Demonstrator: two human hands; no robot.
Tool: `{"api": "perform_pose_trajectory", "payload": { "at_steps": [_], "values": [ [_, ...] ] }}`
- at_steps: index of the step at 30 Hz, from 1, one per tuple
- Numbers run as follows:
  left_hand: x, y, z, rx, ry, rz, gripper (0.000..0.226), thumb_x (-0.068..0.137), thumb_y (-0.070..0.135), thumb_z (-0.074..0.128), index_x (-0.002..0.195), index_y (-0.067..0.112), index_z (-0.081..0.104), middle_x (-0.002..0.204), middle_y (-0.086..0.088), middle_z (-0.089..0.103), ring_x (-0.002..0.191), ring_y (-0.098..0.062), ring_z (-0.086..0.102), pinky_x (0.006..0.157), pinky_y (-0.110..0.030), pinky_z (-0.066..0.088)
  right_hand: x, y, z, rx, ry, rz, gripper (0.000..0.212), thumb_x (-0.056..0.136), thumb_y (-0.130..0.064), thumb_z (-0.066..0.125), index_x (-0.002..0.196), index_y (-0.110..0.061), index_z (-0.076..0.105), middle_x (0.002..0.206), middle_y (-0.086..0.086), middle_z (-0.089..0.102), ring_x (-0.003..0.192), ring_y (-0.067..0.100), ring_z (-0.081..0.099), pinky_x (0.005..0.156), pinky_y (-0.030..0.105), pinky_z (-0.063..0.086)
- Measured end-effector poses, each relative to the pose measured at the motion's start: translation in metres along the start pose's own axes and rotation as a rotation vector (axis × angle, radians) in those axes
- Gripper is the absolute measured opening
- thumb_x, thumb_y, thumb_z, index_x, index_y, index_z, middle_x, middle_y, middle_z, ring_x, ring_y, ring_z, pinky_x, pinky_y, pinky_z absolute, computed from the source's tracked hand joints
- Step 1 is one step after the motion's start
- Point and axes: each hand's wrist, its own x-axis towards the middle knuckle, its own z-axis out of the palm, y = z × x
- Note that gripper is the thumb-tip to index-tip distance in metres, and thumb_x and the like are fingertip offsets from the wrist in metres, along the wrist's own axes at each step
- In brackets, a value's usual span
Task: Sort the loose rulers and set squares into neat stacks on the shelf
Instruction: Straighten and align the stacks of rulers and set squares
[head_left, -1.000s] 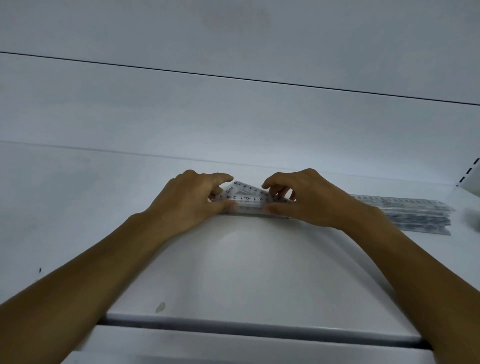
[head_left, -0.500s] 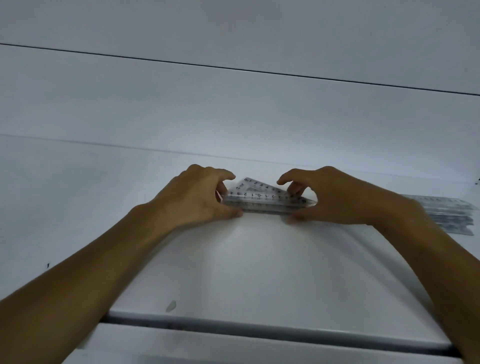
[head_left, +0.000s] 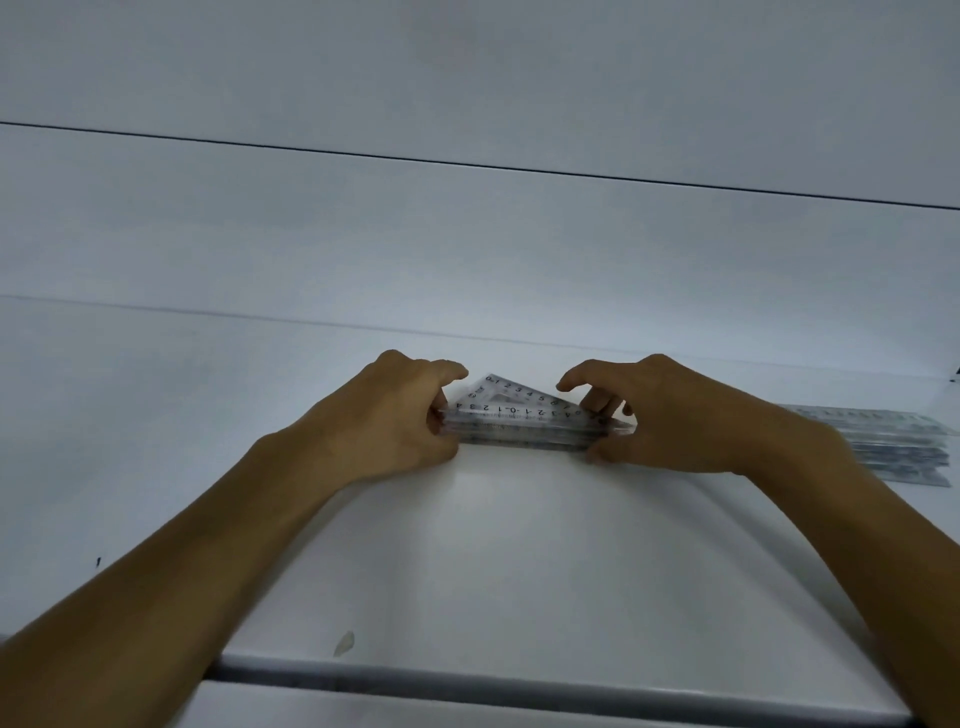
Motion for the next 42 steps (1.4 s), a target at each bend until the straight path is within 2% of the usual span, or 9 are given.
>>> {"api": "perform_pose_trajectory", "payload": {
  "at_steps": [4,9,12,15,19,25,31,37,42],
  "values": [
    [-0.0022,0.0000,0.0001,0.001,0.018,-0.001,0.040,0.079,0.015,0.060,0.118,0.022,0.057,0.088,0.007,0.068,0.073,-0.006,0.058,0.075,-0.030,0.052,-0.0024,-0.0051,-0.0031,-0.039,-0.019,0.016,0.043,0.081,-0.017,0.063,0.119,-0.032,0.049,0.099,-0.010,0.062,0.087,0.011,0.059,0.079,0.025,0.046],
    [-0.0004,0.0022,0.0001,0.006,0.053,-0.027,0.049,0.080,0.011,0.060,0.127,0.020,0.052,0.093,0.006,0.068,0.082,-0.008,0.052,0.082,-0.032,0.050,-0.0013,-0.0100,-0.0029,-0.042,-0.021,0.040,0.046,0.082,-0.012,0.064,0.122,-0.028,0.048,0.094,-0.009,0.057,0.084,0.016,0.058,0.082,0.032,0.050],
    [0.0002,0.0017,-0.0002,0.007,0.069,-0.044,0.053,0.079,0.014,0.063,0.129,0.021,0.050,0.079,0.017,0.059,0.088,-0.008,0.046,0.087,-0.033,0.047,-0.0005,-0.0090,-0.0020,-0.029,-0.004,0.053,0.047,0.082,-0.011,0.065,0.123,-0.027,0.048,0.094,-0.008,0.056,0.085,0.016,0.058,0.081,0.030,0.050],
    [-0.0012,0.0034,0.0000,0.007,0.071,-0.045,0.057,0.075,0.026,0.065,0.130,0.023,0.049,0.078,0.020,0.055,0.089,-0.009,0.051,0.087,-0.032,0.048,-0.0011,-0.0072,-0.0020,-0.028,0.001,0.053,0.049,0.080,-0.017,0.067,0.124,-0.027,0.047,0.095,-0.010,0.056,0.082,0.011,0.057,0.078,0.024,0.047],
    [-0.0018,0.0050,-0.0011,-0.031,0.107,-0.046,0.063,0.072,0.045,0.066,0.129,0.025,0.049,0.096,0.012,0.065,0.083,-0.007,0.060,0.082,-0.029,0.050,-0.0015,-0.0070,-0.0038,-0.009,0.066,0.029,0.046,0.078,-0.032,0.069,0.120,-0.027,0.050,0.096,-0.013,0.060,0.083,0.003,0.058,0.079,0.024,0.048],
    [-0.0004,0.0050,0.0005,-0.099,0.118,-0.024,0.046,0.080,0.035,0.068,0.123,0.023,0.056,0.076,0.024,0.056,0.072,0.007,0.053,0.076,-0.026,0.046,0.0018,-0.0050,-0.0021,0.018,0.102,-0.006,0.027,0.083,-0.024,0.066,0.110,-0.022,0.060,0.085,-0.017,0.057,0.075,-0.003,0.056,0.071,0.015,0.042],
    [0.0003,0.0049,0.0017,-0.104,0.113,-0.014,0.051,0.075,0.036,0.072,0.122,0.024,0.057,0.074,0.027,0.050,0.074,0.010,0.052,0.076,-0.023,0.045,0.0020,-0.0030,-0.0012,-0.004,0.108,-0.042,0.020,0.083,-0.023,0.066,0.102,-0.019,0.063,0.086,-0.012,0.060,0.076,0.001,0.058,0.070,0.014,0.044],
    [0.0014,0.0039,0.0042,-0.133,0.155,-0.018,0.043,0.080,0.015,0.069,0.122,0.016,0.059,0.089,0.007,0.069,0.075,-0.004,0.055,0.075,-0.020,0.042,0.0016,-0.0069,-0.0004,0.045,0.096,-0.019,0.018,0.083,-0.017,0.066,0.100,-0.021,0.062,0.082,-0.015,0.057,0.079,0.008,0.060,0.073,0.023,0.050],
    [0.0008,0.0043,0.0033,-0.095,0.082,-0.025,0.061,0.072,0.036,0.073,0.127,0.022,0.052,0.081,0.020,0.055,0.077,0.000,0.057,0.079,-0.023,0.048,0.0012,-0.0059,-0.0003,0.048,0.099,-0.010,0.020,0.082,-0.019,0.066,0.101,-0.024,0.061,0.087,-0.011,0.060,0.077,0.007,0.060,0.075,0.027,0.051]
  ]
}}
